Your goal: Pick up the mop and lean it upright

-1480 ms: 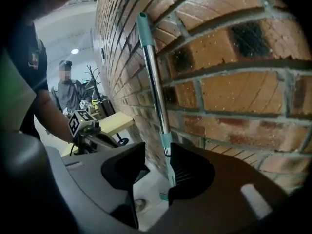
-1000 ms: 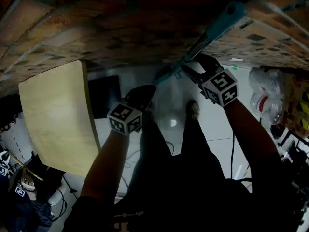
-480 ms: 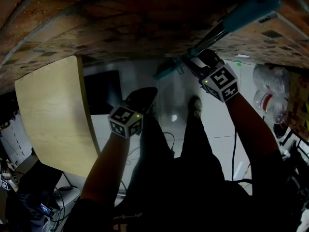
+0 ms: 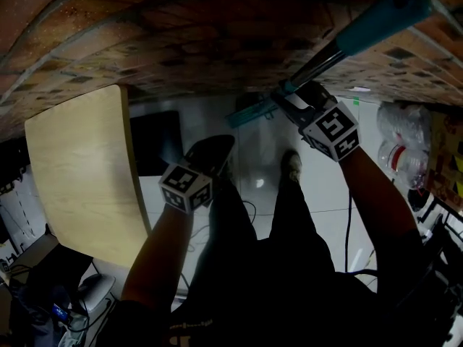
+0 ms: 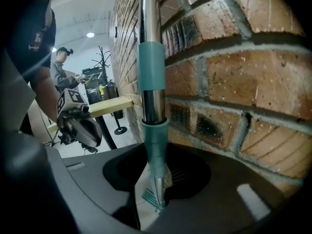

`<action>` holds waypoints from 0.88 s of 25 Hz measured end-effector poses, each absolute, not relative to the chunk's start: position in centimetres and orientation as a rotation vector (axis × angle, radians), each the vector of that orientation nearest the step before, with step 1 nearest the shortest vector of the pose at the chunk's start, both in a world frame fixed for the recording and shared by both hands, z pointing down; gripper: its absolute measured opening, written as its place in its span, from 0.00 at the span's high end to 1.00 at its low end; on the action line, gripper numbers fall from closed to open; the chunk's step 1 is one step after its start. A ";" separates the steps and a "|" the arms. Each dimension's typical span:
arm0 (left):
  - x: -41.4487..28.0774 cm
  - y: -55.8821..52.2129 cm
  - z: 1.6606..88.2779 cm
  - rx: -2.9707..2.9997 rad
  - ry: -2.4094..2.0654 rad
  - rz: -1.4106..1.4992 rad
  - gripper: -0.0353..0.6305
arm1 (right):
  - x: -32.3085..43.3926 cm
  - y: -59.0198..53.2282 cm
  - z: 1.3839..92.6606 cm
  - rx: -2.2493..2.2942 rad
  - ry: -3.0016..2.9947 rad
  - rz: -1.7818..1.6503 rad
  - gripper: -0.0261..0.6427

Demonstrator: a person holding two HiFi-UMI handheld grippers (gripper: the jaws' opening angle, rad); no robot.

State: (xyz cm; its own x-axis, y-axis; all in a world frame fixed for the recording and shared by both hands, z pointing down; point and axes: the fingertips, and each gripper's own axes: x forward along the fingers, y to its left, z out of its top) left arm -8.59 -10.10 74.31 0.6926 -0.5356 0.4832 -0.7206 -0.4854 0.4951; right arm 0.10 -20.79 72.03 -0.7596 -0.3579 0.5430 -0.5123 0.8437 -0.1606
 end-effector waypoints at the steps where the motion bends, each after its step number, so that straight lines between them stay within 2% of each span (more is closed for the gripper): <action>1: -8.5 -10.1 74.0 2.207 -0.956 0.338 0.95 | 0.1 -20.8 71.4 0.645 -2.515 0.417 0.75; 10: -7.6 -10.8 69.1 2.280 -0.959 0.303 0.95 | 0.1 -20.0 63.6 0.660 -2.536 0.414 0.75; 22: -5.2 -12.0 54.4 2.453 -0.921 0.167 0.95 | 0.9 -19.5 47.9 0.685 -2.574 0.387 0.75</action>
